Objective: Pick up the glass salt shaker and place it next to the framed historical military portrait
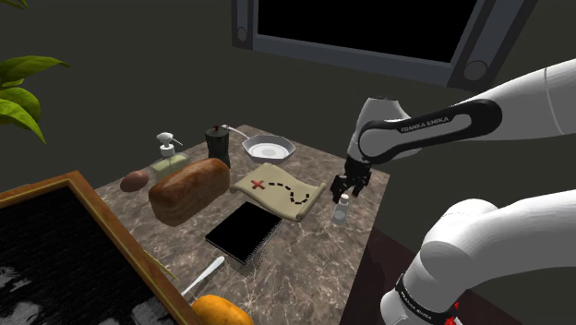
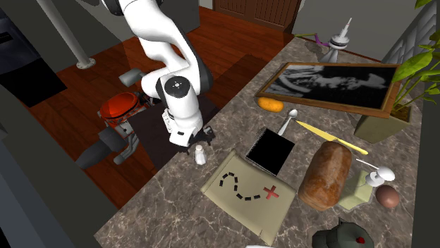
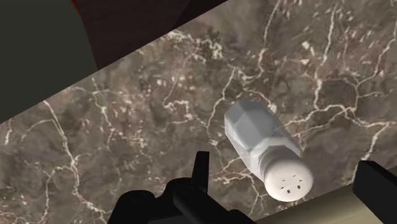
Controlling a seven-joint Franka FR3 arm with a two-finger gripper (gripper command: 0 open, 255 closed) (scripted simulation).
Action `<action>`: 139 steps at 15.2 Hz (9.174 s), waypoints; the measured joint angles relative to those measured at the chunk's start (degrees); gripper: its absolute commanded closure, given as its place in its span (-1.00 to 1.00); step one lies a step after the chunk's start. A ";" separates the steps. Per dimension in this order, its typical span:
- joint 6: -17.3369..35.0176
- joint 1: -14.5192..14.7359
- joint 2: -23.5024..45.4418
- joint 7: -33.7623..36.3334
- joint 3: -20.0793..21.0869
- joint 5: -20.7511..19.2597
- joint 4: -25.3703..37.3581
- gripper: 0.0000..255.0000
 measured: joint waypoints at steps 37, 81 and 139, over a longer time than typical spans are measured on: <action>-15.82 0.23 -6.58 1.19 1.77 0.85 9.36 1.00; -47.63 1.78 -2.40 3.18 4.40 3.23 45.40 1.00; -37.40 6.83 -10.68 50.38 58.56 39.91 41.08 1.00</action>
